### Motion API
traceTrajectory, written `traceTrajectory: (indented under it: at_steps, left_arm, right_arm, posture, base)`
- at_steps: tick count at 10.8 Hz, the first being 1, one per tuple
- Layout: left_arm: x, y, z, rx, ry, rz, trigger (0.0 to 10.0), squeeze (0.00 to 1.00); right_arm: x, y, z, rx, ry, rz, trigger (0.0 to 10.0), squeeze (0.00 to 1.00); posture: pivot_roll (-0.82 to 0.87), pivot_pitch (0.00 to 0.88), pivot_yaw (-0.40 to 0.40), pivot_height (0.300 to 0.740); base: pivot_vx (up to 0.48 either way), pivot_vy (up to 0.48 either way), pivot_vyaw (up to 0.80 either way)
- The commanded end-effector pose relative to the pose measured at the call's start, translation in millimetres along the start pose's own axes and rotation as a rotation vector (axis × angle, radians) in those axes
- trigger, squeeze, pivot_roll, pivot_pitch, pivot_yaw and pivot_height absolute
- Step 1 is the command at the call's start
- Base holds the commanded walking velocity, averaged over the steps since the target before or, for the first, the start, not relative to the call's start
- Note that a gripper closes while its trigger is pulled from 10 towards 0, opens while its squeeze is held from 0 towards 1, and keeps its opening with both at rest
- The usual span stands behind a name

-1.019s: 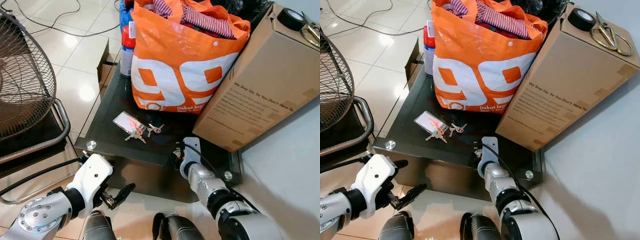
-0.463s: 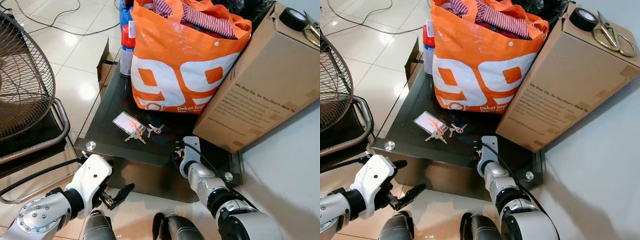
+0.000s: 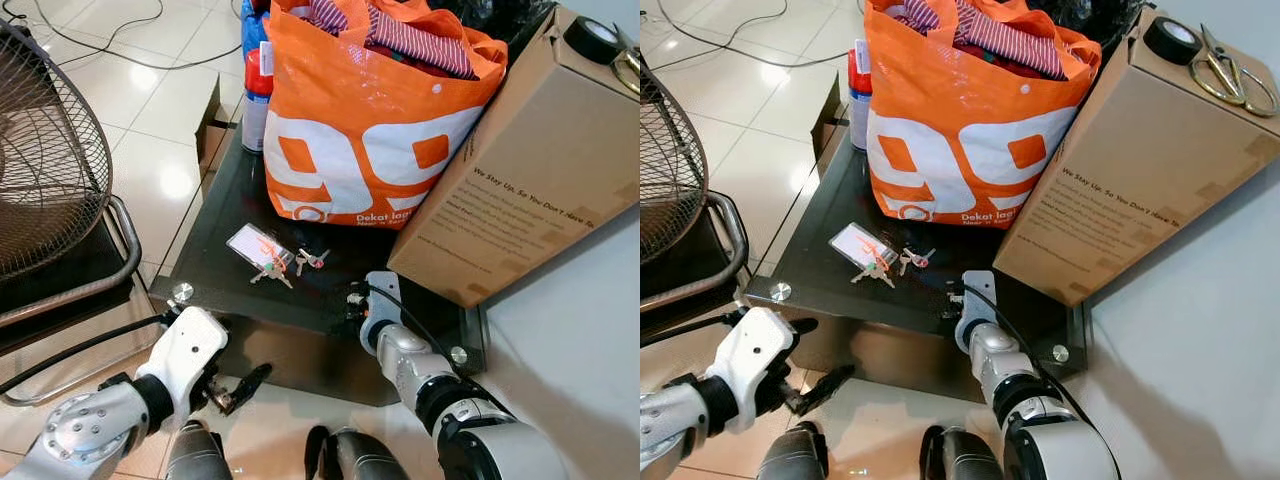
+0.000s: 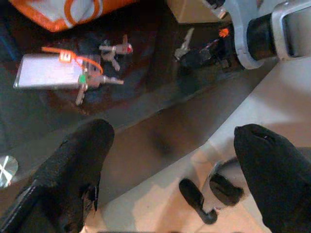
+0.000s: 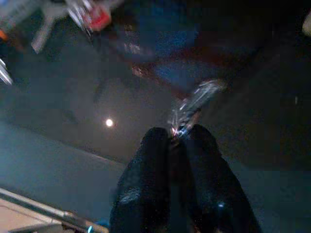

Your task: Hang keys on a hook

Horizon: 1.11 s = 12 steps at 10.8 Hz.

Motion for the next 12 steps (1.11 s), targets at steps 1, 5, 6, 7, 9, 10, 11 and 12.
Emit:
traceTrajectory:
  at_steps: [1, 5, 6, 7, 9, 10, 11, 12]
  left_arm:
    - [-4.5, -2.2, 4.4, -0.003, -0.015, -0.004, 10.0, 0.09]
    - [0.9, 0.5, 25.4, -0.051, 0.027, -0.006, 10.0, 0.09]
    - [3.0, -0.6, 28.4, -0.059, 0.057, -0.013, 10.0, 0.09]
    - [5.1, -1.0, 29.7, -0.065, 0.083, -0.023, 10.0, 0.09]
    - [11.6, 6.3, 34.2, -0.135, 0.197, -0.093, 10.0, 0.08]
    - [14.5, 7.0, 33.9, -0.151, 0.24, -0.106, 10.0, 0.08]
    - [20.5, 6.7, 32.3, -0.155, 0.286, -0.106, 10.0, 0.08]
    - [33.1, 11.8, 29.1, -0.184, 0.376, -0.104, 10.0, 0.09]
  right_arm:
    - [-6.8, 1.1, -1.4, -0.014, -0.011, 0.011, 0.0, 0.0]
    - [-5.5, 14.5, -2.0, -0.072, -0.001, 0.017, 0.0, 0.0]
    - [-8.6, 20.0, -2.9, -0.093, -0.005, 0.017, 0.0, 0.0]
    - [-10.7, 24.9, -3.9, -0.112, -0.005, 0.015, 0.0, 0.0]
    - [-12.7, 44.8, -14.3, -0.203, 0.045, -0.081, 0.0, 0.0]
    - [-4.6, 52.0, -25.3, -0.238, 0.116, -0.22, 0.0, 0.0]
    - [-2.9, 58.3, -33.9, -0.267, 0.134, -0.238, 0.0, 0.0]
    - [-7.6, 75.4, -53.5, -0.339, 0.141, -0.288, 0.0, 0.0]
  posture:
    - [0.08, 0.088, -0.217, 0.74]
    - [0.07, 0.008, -0.207, 0.74]
    - [0.07, 0.0, -0.206, 0.74]
    - [0.07, 0.0, -0.206, 0.74]
    - [0.06, 0.0, -0.206, 0.74]
    - [0.06, 0.0, -0.207, 0.74]
    - [0.06, 0.0, -0.21, 0.74]
    - [0.08, 0.0, -0.216, 0.74]
  base:
    - [0.0, 0.0, 0.0]
    - [0.0, 0.0, 0.0]
    - [0.0, 0.0, 0.0]
    - [0.0, 0.0, 0.0]
    - [0.0, 0.0, 0.0]
    - [0.0, 0.0, 0.0]
    - [0.0, 0.0, 0.0]
    - [0.0, 0.0, 0.0]
Point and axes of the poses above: a point about 5 cm out from each wrist's last joint towards the gripper, its own z axis pointing out of the wrist towards the gripper, its own y axis along the axis of the wrist's last joint, x = y × z, the point moved 2 cm from there along z, pointing out of the wrist towards the gripper, and after that the axes turned 1 degree about z, right-handed, at the moved point
